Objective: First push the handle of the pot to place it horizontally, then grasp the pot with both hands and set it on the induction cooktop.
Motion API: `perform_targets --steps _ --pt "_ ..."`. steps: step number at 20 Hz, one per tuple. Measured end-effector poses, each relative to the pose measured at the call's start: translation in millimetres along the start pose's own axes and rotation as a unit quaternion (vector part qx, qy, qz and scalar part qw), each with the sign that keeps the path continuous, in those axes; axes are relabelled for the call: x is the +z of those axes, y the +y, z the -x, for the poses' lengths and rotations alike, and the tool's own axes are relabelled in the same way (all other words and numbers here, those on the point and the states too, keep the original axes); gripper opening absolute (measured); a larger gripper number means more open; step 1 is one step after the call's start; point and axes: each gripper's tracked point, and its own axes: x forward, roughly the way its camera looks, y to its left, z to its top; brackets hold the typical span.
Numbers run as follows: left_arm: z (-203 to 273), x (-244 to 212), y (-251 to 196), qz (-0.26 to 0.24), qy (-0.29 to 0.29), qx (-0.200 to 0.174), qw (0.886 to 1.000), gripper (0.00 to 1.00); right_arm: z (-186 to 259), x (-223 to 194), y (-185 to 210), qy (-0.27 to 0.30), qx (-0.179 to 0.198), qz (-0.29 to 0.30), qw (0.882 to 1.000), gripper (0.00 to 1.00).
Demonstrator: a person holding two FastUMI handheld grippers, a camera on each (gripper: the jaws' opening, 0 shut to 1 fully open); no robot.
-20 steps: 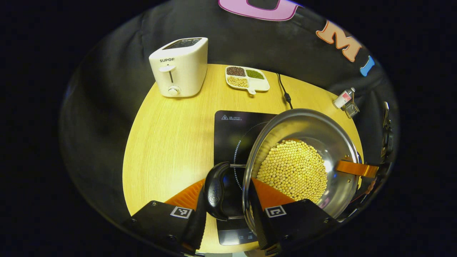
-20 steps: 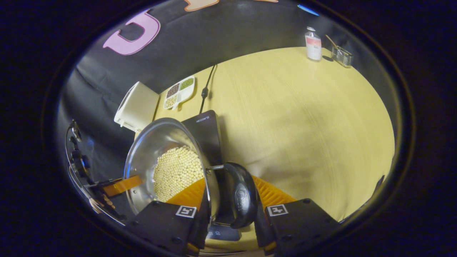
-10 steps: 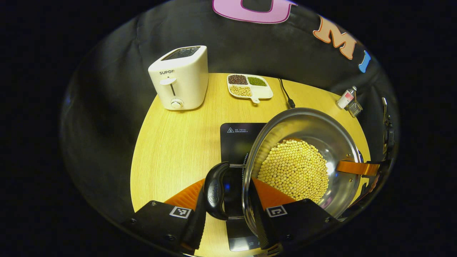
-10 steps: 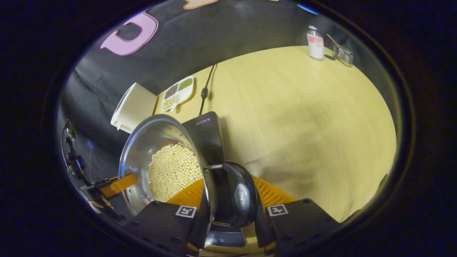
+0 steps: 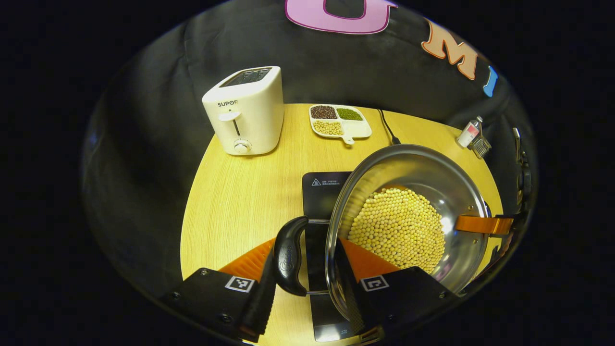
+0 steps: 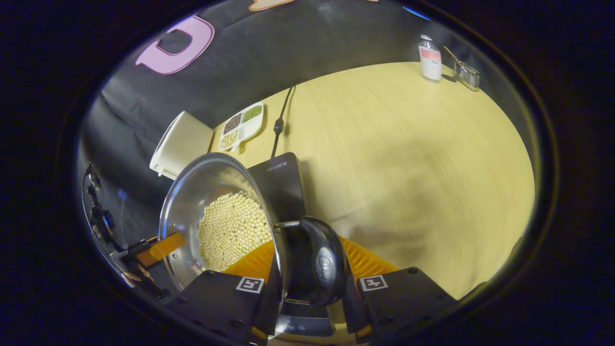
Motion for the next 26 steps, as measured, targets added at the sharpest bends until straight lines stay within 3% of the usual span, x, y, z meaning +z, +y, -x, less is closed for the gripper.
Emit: perform_targets --steps 1,2,4,6,7,8,9,10,13,14,15,16,17,18,19,20,23,24,26 --pt "0 0 0 0.002 -0.002 0.000 1.000 0.66 0 0 1 0.000 0.001 0.001 1.000 0.57" --pt "0 0 0 0.006 -0.004 0.001 1.000 0.66 0 1 2 0.000 0.004 0.002 1.000 0.52" --pt "0 -1 0 0.023 -0.006 0.012 1.000 0.68 -3 0 6 0.000 0.013 0.002 1.000 0.51" --pt "2 -6 4 0.040 -0.005 0.028 0.999 0.72 6 6 9 -0.013 0.024 0.001 1.000 0.65" --pt "5 -5 8 0.050 -0.012 0.037 0.998 0.79 10 12 10 -0.026 0.027 0.000 0.999 0.82" --pt "7 -6 12 0.061 -0.018 0.047 0.997 0.86 14 18 12 -0.039 0.034 0.000 0.999 0.87" --pt "14 -6 12 0.068 -0.027 0.050 0.996 1.00 21 24 14 -0.054 0.041 -0.001 0.998 0.92" --pt "22 -4 13 0.074 -0.040 0.055 0.995 1.00 28 32 13 -0.071 0.046 -0.002 0.996 1.00" --pt "55 17 16 0.070 -0.113 0.075 0.988 0.98 51 53 11 -0.127 0.054 -0.003 0.990 1.00" --pt "70 23 18 0.061 -0.135 0.086 0.985 0.98 62 59 10 -0.148 0.055 -0.002 0.988 0.92" --pt "84 30 18 0.052 -0.155 0.096 0.982 0.98 73 66 5 -0.165 0.051 0.001 0.985 0.92" --pt "97 34 17 0.042 -0.172 0.106 0.978 0.98 85 70 0 -0.180 0.047 0.006 0.982 1.00" --pt "111 38 14 0.035 -0.187 0.114 0.975 0.98 97 74 -4 -0.195 0.044 0.012 0.980 0.91" --pt "124 43 12 0.030 -0.206 0.123 0.970 0.97 111 78 -7 -0.212 0.041 0.018 0.976 0.92" --pt "140 48 6 0.026 -0.226 0.130 0.965 0.97 126 82 -11 -0.229 0.039 0.026 0.972 1.00" --pt "150 50 1 0.024 -0.240 0.136 0.961 0.97 146 86 -13 -0.247 0.038 0.033 0.968 0.91" --pt "190 58 -21 0.013 -0.288 0.153 0.945 0.97 194 92 -12 -0.294 0.053 0.053 0.953 0.92" --pt "202 62 -28 0.010 -0.306 0.161 0.938 0.97 208 95 -15 -0.309 0.055 0.060 0.948 1.00" --pt "221 70 -48 0.005 -0.340 0.173 0.924 0.96 237 98 -23 -0.337 0.058 0.079 0.937 1.00"
